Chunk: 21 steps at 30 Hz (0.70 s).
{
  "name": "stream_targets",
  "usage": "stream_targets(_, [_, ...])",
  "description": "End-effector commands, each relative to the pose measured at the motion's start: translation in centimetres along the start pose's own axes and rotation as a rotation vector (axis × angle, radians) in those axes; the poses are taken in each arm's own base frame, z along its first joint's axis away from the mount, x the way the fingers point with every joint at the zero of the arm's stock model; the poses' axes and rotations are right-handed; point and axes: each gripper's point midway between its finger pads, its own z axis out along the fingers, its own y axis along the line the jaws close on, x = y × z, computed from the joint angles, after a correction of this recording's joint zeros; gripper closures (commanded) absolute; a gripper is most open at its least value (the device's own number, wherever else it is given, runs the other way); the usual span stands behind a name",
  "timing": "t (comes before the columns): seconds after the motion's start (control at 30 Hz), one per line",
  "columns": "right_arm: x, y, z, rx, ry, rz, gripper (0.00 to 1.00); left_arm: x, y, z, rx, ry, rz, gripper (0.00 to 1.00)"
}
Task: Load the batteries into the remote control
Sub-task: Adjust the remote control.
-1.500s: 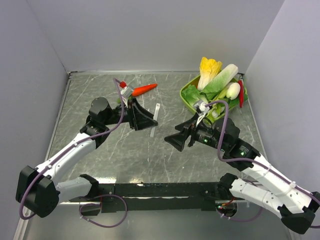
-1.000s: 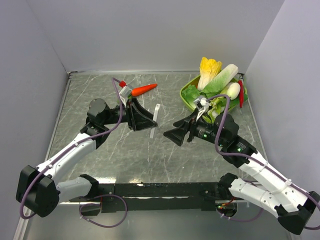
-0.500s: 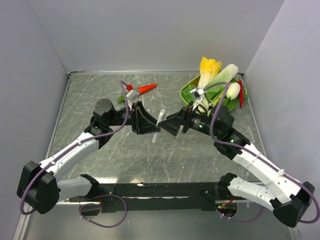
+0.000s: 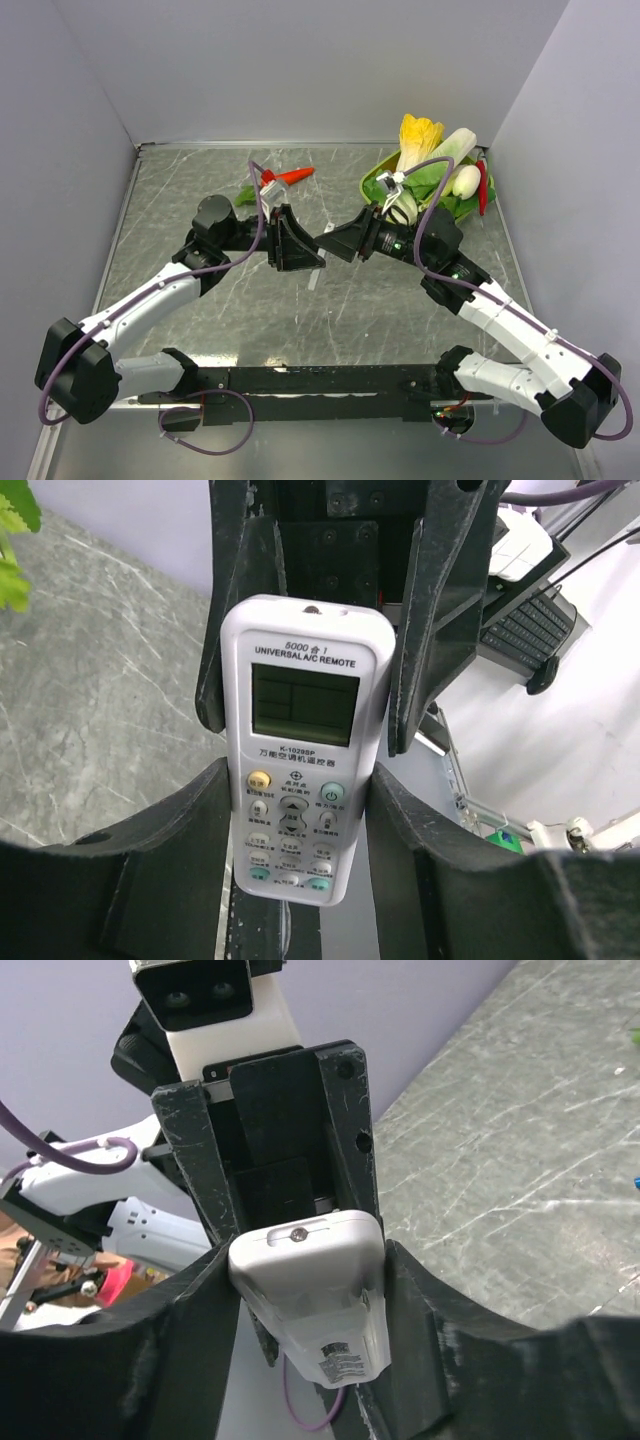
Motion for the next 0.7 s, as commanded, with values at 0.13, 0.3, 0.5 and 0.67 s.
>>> stream_targets(0.13, [-1.3,0.7,-0.2,-0.016,-0.075,0.098,0.99,-1.9,0.2,-0.3,-0.104,-0.052,0.125,0.44])
stream_targets(0.3, [-2.8,-2.0,-1.6,0.157,-0.213,0.213,1.00,-4.3,1.6,-1.6,-0.353,-0.206,0.211,0.09])
stream_targets(0.5, [-3.2,-5.4,-4.3,0.389,-0.332,0.402,1.00,-4.5,2.0,-2.2,-0.580,-0.338,0.261,0.02])
stream_targets(0.67, [-3.3,-6.2,-5.4,0.451,-0.395,0.548,1.00,-4.0,1.2,-1.5,-0.628,-0.348,0.305,0.01])
